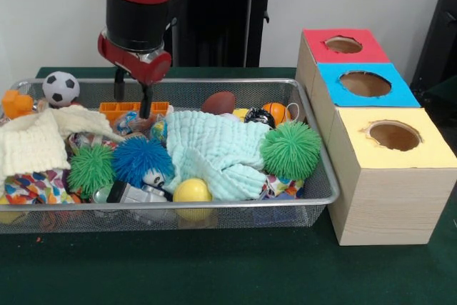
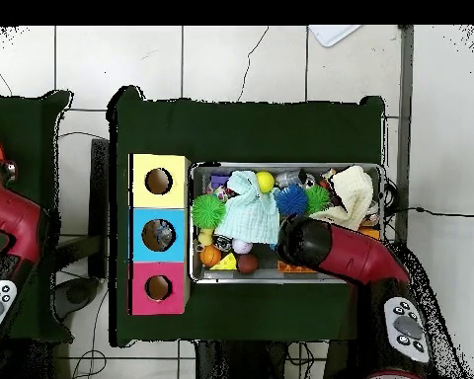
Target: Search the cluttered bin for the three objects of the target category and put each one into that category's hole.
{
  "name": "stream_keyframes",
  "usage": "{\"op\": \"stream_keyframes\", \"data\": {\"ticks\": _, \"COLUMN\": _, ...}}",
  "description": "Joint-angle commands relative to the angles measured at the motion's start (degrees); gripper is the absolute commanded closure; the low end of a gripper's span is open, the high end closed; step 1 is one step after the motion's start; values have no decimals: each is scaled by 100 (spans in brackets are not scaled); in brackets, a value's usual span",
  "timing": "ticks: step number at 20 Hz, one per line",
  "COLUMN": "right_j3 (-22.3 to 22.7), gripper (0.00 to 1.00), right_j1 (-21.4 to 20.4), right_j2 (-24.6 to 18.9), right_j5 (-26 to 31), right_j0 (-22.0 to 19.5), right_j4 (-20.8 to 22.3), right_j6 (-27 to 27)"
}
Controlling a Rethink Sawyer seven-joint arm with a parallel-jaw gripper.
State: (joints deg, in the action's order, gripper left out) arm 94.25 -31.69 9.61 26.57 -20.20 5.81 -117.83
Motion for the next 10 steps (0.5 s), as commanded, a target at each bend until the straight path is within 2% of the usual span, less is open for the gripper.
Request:
{"op": "stream_keyframes", "data": {"ticks": 1, "right_j3": -138, "gripper": 0, "right_j1": 745, "right_j2": -595, "right_j5": -464, "right_j0": -241, "right_j4": -79, "right_j6": -492}}
{"op": "stream_keyframes", "data": {"ticks": 3, "right_j3": -191, "gripper": 0, "right_j1": 861, "right_j2": -586, "right_j5": -515, "right_j0": -234, "right_j4": -83, "right_j6": -524}}
{"op": "stream_keyframes", "data": {"ticks": 6, "right_j3": -170, "gripper": 0, "right_j1": 900, "right_j2": -435, "right_j5": -420, "right_j0": -176, "right_j4": -89, "right_j6": -596}}
{"op": "stream_keyframes", "data": {"ticks": 10, "right_j3": -79, "gripper": 0, "right_j1": 870, "right_j2": -442, "right_j5": -351, "right_j0": -261, "right_j4": -91, "right_j6": -518}}
